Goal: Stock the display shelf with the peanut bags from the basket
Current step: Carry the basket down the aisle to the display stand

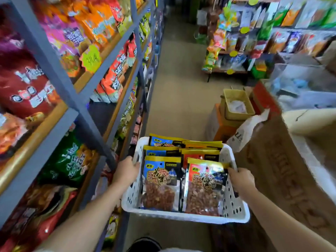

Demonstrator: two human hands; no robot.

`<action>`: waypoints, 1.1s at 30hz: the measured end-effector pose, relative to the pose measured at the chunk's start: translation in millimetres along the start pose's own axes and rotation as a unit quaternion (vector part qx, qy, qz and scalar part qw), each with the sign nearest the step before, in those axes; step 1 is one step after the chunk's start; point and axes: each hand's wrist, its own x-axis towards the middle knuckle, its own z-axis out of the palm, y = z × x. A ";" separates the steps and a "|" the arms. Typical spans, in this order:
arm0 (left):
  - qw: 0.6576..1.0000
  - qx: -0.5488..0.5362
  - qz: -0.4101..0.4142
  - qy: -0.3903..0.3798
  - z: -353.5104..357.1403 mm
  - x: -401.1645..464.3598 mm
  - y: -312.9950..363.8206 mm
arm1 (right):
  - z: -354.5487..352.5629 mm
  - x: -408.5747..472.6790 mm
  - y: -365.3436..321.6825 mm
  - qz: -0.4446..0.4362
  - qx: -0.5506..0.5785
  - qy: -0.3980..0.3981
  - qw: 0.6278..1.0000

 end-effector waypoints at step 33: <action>0.990 -0.089 0.063 -0.092 15.1 919.3 566.6 | -3.2 867.1 -521.9 0.085 0.093 0.100 0.987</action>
